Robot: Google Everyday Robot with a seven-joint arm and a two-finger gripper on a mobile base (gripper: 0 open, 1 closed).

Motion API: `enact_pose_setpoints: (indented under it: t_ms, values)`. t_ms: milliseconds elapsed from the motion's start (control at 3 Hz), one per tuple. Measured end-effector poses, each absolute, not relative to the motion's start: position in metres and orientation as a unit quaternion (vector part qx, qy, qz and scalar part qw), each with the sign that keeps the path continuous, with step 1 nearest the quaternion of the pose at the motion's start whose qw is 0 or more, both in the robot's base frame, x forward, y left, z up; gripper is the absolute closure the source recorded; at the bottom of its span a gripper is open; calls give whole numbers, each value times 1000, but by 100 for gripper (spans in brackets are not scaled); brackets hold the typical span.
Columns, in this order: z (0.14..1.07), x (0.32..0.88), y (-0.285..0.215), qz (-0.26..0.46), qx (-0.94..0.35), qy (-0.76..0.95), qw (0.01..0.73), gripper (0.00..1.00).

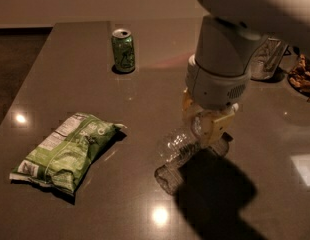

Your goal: Pick water bottle

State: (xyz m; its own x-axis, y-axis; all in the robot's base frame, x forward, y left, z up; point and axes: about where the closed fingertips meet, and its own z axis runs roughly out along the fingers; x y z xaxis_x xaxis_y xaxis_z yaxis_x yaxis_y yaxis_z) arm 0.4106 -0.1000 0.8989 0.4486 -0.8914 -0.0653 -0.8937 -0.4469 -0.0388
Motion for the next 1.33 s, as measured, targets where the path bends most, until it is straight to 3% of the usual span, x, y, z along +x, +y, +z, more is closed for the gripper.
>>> enact_pose_setpoints:
  t_ms: [333,1333]
  values:
    - [924,426,-102,-11,-817,573,56,100]
    - [958,448,-109,-2,-754,648,111,100]
